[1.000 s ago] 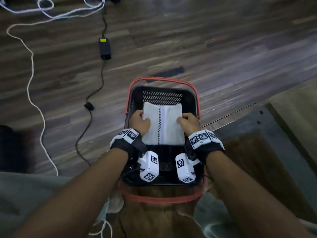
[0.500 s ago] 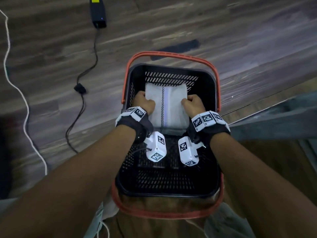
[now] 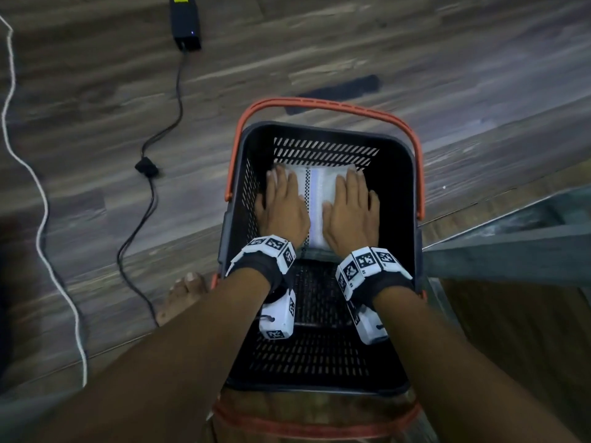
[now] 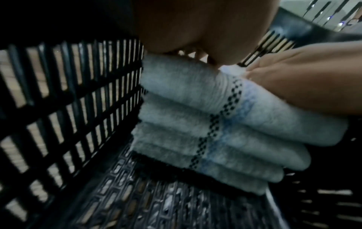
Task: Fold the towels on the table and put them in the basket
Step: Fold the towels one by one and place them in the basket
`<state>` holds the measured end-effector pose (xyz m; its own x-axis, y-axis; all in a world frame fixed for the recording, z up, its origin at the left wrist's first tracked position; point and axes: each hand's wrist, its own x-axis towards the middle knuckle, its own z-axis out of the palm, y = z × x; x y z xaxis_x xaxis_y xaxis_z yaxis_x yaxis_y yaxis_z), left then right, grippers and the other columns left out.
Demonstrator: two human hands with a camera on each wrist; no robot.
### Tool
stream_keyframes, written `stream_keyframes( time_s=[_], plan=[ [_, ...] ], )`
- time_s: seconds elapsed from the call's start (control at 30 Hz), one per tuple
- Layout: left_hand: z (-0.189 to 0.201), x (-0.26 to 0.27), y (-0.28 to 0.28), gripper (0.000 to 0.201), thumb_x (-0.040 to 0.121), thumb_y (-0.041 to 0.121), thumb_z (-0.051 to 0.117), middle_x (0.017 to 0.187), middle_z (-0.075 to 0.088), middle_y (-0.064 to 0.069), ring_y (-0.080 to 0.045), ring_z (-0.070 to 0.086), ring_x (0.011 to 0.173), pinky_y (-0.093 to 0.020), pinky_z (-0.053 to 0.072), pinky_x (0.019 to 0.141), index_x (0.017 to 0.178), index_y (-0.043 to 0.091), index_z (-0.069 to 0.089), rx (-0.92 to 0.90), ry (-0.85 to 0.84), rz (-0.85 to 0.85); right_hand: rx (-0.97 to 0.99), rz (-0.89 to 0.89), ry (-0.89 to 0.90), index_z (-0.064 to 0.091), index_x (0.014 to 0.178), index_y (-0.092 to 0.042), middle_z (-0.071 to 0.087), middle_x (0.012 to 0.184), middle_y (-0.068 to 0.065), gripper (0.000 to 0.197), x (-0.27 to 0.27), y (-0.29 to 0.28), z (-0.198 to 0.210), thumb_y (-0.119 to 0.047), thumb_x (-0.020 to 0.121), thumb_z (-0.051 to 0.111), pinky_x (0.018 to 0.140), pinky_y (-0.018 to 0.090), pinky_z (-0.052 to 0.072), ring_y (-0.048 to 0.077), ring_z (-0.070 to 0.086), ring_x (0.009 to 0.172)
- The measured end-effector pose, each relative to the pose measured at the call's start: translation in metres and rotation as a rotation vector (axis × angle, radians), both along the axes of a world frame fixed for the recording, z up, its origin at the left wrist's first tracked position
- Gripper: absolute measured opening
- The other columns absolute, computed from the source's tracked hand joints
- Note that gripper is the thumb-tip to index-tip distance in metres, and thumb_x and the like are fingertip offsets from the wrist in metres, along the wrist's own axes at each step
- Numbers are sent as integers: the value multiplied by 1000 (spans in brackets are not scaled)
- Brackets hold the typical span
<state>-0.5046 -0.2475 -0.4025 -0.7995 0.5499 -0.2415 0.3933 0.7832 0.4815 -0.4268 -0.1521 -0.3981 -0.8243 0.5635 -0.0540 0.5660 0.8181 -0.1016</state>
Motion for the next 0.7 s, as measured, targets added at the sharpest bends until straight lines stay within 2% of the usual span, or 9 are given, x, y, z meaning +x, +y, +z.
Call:
stream_keyframes(
  time_s=[0.13, 0.27, 0.43, 0.6, 0.67, 0.7],
  plan=[
    [-23, 6, -4, 54, 100, 29, 20, 159, -2, -6, -22, -4, 146, -46, 10, 117, 150, 13, 7, -48, 62, -48, -80, -12, -35, 14, 148, -7, 6, 158, 11, 62, 5, 0, -24, -35, 95, 28, 115, 49, 10, 26, 6, 146],
    [-40, 5, -3, 55, 99, 31, 20, 159, 3, -7, -25, -1, 146, -45, 13, 117, 149, 12, 7, -49, 141, -61, -89, -39, 5, 11, 148, -8, 2, 158, 11, 63, 4, 0, -42, -35, 94, 26, 116, 48, 5, 25, 3, 146],
    [-36, 3, -1, 57, 99, 32, 18, 159, -1, -7, -26, -4, 146, -45, 10, 116, 149, 11, 2, -95, 119, -100, -169, -71, 49, 8, 149, -13, -2, 159, 6, 63, 4, 2, -41, -35, 93, 28, 115, 48, 11, 26, 6, 146],
    [0, -2, 0, 59, 100, 30, 19, 157, -16, -10, -27, -15, 144, -49, -1, 117, 148, 10, -9, -323, -20, -224, -308, -82, -121, 7, 149, -17, -7, 159, 0, 62, 3, 6, -10, -34, 95, 32, 114, 50, 18, 31, 7, 144],
    [21, -1, -7, 59, 99, 30, 22, 158, -4, -12, -28, -4, 146, -51, -3, 116, 149, 8, -1, -426, -39, -302, -315, -63, -241, 17, 147, -15, 1, 158, 3, 58, 4, 6, 15, -33, 95, 36, 112, 49, 23, 31, 11, 143],
    [34, 0, -11, 57, 99, 32, 22, 157, 10, -13, -28, 9, 145, -53, -2, 115, 148, 8, 9, -458, -49, -335, -303, -50, -303, 27, 142, -13, 12, 156, 8, 53, 5, 6, 31, -33, 94, 37, 109, 48, 28, 32, 19, 141]
  ],
)
